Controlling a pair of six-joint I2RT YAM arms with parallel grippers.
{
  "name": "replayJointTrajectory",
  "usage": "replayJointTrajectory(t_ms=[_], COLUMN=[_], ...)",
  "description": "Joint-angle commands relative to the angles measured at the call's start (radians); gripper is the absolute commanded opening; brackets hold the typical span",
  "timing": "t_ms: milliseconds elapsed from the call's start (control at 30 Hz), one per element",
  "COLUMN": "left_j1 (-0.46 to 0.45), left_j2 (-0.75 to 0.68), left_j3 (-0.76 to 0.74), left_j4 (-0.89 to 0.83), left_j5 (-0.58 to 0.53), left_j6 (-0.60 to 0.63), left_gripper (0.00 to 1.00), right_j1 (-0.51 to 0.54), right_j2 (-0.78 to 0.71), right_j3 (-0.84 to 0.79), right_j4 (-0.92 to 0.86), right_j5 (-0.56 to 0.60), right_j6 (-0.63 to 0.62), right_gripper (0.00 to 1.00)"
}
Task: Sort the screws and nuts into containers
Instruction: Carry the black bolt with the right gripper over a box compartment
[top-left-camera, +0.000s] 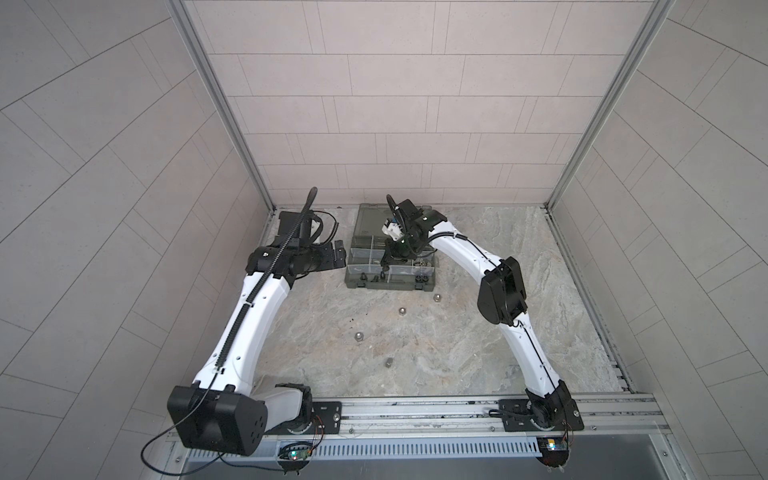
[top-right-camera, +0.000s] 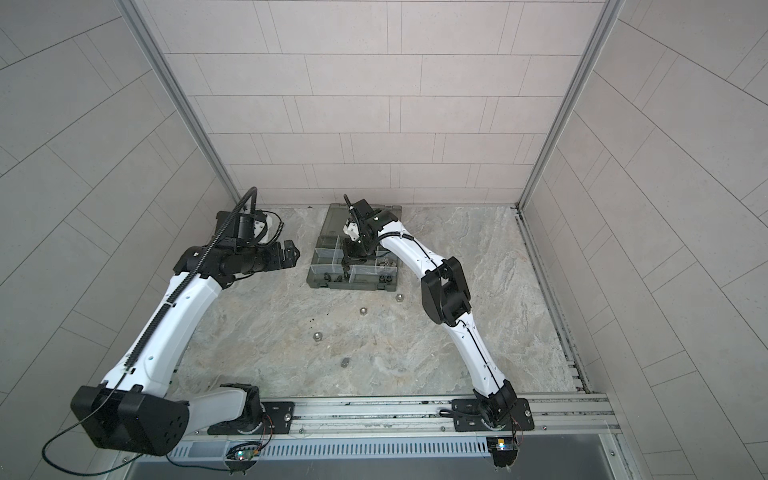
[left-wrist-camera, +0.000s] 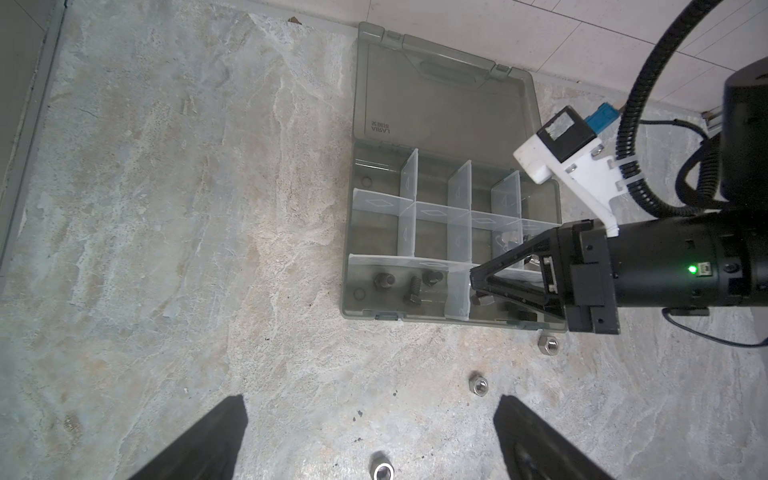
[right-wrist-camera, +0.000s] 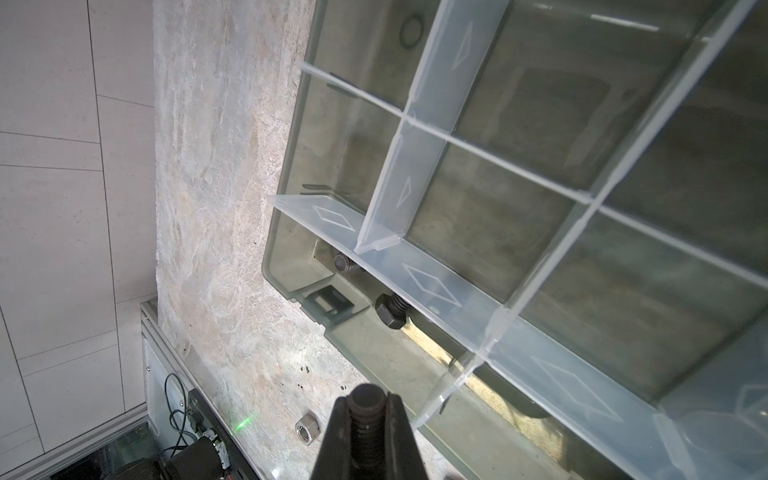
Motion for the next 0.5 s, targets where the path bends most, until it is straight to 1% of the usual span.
replayJointTrajectory(t_ms=[0, 333, 400, 467], left_j1=[0.000, 0.000, 0.000, 0.000], left_j2=[-0.026, -0.039, -0.043, -0.046], left_j3=[-0.021, -0.020, -0.019, -0.020], left_j4=[-0.021, -0.034, -0.035, -0.036], left_j5=[-0.017, -0.020, -0.026, -0.030], left_j6=[0.012, 0.018, 0.023, 0.030], left_gripper=[1.00, 1.00, 1.00, 1.00], right_j1=[0.010, 0.013, 0.014, 0.016], right_j2=[0.023, 0.078, 0.087, 0.099], right_j3=[0.019, 0.029, 0.032, 0.048], right_j4=[0.000, 0.023, 0.028, 0.020], right_j5=[-0.007, -0.016, -0.021, -0.025], right_j6=[0.005, 0.006, 0.006, 0.001], right_gripper=[0.02, 0.04, 0.05, 0.10])
